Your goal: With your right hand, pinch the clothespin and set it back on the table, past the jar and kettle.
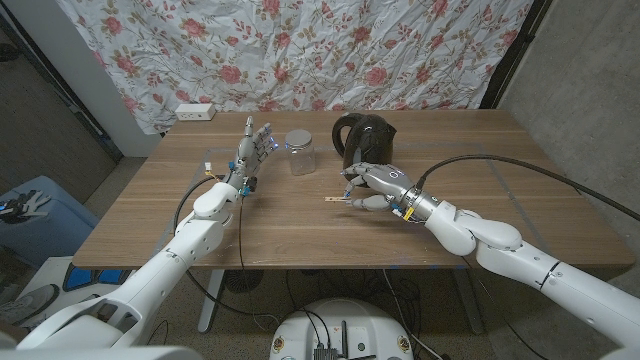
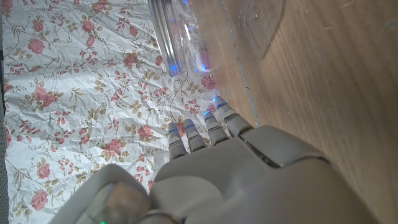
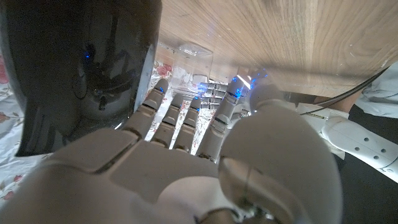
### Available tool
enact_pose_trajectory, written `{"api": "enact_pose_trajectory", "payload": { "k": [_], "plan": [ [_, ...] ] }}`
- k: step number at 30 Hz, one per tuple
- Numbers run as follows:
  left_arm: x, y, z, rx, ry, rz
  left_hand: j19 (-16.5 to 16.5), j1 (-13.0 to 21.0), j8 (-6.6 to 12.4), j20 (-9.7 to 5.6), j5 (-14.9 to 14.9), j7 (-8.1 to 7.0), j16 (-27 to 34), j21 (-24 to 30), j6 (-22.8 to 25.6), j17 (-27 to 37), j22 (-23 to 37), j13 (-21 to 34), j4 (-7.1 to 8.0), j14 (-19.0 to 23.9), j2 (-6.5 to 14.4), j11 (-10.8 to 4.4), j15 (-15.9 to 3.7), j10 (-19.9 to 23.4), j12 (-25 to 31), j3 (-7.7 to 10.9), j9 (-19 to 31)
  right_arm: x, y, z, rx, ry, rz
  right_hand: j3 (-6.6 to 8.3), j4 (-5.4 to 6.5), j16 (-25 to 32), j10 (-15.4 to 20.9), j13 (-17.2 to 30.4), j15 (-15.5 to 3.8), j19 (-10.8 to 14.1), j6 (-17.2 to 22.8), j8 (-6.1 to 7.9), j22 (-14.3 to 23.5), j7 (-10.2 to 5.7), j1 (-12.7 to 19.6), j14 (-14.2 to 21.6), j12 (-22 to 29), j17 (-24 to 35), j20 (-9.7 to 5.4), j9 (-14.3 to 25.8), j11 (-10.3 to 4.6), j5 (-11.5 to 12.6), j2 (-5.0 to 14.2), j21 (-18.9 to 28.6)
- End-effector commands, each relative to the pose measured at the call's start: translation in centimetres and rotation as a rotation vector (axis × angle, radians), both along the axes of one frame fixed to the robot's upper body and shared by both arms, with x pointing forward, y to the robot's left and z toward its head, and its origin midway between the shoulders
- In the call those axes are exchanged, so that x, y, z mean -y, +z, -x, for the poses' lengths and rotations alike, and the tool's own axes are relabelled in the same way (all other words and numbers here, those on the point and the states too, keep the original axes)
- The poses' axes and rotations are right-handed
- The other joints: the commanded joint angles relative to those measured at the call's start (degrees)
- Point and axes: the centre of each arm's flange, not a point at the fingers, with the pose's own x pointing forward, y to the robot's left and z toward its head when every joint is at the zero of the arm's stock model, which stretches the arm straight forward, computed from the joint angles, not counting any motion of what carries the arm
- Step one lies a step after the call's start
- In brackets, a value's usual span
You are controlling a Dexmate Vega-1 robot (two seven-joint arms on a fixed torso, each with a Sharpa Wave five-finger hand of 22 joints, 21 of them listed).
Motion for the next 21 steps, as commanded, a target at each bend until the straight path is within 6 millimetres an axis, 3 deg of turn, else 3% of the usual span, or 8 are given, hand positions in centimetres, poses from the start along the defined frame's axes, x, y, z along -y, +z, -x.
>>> {"api": "enact_pose_trajectory", "payload": {
  "k": [1, 21],
  "plan": [
    [0.0, 0.0, 0.0, 0.0, 0.0, 0.0, 0.4, 0.2, 0.36, 0.05, 0.2, -0.5, 0.3, 0.4, 0.0, 0.2, 0.1, 0.1, 0.33, 0.5, 0.5, -0.44, -0.38, 0.2, 0.3, 0.03, 0.3, -0.8, -0.8, -0.9, 0.046, -0.018, 0.063, -0.25, -0.01, 0.0, 0.3, 0.1, -1.67, 0.4, 0.4, -0.01, 0.2, -0.4, 0.1, 0.6, 0.0, 0.3, -0.3, 0.2, -0.52, 0.4, 0.21, 0.1],
    [0.0, 0.0, 0.0, 0.0, 0.0, 0.0, 0.5, 0.2, 0.36, 0.05, 0.2, -0.5, 0.3, 0.4, 0.0, 0.2, 0.1, 0.1, 0.33, 0.5, 0.5, -0.41, -0.4, 0.2, 0.4, 0.03, 0.3, -1.5, -2.5, -2.1, 0.094, -0.06, 0.123, -0.35, -0.06, 0.1, 0.4, 0.1, -2.12, 0.4, 0.5, -0.02, 0.2, -0.42, 0.1, 0.8, -0.1, 0.4, -0.31, 0.5, -0.62, 0.5, 0.27, 0.1]
  ]
}}
